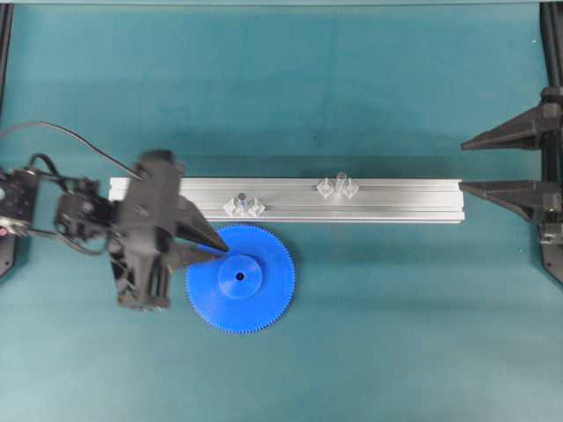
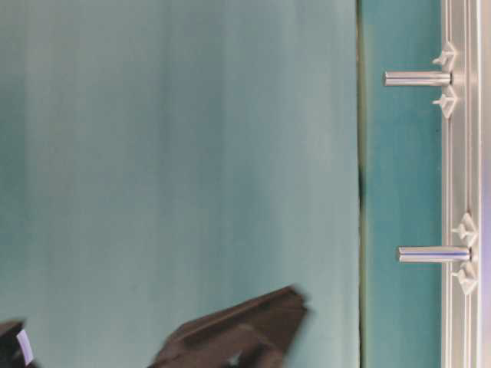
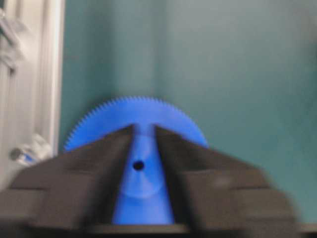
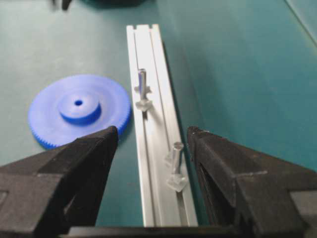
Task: Insert the large gear onto the shaft.
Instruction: 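Move the left gripper over the large blue gear's hub, then lower the left gripper and close it on the blue gear's hub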
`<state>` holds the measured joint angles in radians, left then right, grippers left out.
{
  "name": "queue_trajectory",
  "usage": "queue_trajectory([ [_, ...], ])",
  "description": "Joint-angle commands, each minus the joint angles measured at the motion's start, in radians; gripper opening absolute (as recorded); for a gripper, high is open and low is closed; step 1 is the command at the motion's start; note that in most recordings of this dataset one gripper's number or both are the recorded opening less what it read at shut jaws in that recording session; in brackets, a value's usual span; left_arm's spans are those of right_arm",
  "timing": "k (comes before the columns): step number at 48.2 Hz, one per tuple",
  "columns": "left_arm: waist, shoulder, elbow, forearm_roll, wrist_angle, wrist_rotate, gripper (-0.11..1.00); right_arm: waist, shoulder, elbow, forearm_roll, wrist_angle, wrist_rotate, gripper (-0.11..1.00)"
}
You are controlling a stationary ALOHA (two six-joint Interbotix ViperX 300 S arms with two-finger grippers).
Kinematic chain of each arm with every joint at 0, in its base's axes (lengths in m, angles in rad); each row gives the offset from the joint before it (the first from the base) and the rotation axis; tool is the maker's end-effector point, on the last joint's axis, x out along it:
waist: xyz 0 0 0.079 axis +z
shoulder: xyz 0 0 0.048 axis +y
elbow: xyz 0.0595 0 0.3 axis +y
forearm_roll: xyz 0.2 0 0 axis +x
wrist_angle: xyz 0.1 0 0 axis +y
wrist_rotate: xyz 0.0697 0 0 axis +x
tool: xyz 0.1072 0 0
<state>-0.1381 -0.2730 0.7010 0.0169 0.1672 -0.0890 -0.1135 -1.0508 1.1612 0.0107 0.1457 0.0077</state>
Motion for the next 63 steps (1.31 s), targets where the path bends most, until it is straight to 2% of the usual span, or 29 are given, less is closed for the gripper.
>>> queue_trajectory([
  [1, -0.018, 0.028, -0.055, 0.0, 0.048, -0.008, 0.5, -0.011, 0.005, -0.005, 0.0, -0.003, -0.003, 0.71],
  [7, -0.018, 0.091, -0.123, 0.002, 0.163, -0.046, 0.83, -0.011, 0.003, 0.003, 0.0, -0.003, -0.003, 0.72],
  [11, -0.018, 0.132, -0.167, 0.0, 0.23, -0.061, 0.94, -0.012, 0.0, 0.008, 0.0, -0.003, -0.002, 0.72],
  [17, -0.018, 0.198, -0.224, 0.002, 0.29, -0.057, 0.92, -0.012, -0.012, 0.018, 0.002, -0.003, -0.002, 0.72],
  [30, -0.018, 0.313, -0.284, 0.0, 0.322, -0.066, 0.92, -0.012, -0.051, 0.034, 0.002, 0.003, -0.002, 0.72],
  [45, -0.017, 0.436, -0.36, 0.002, 0.465, -0.054, 0.92, -0.012, -0.074, 0.041, 0.0, 0.026, 0.0, 0.72],
  [63, -0.006, 0.448, -0.362, 0.005, 0.466, -0.049, 0.92, -0.011, -0.077, 0.043, 0.0, 0.026, 0.003, 0.72],
])
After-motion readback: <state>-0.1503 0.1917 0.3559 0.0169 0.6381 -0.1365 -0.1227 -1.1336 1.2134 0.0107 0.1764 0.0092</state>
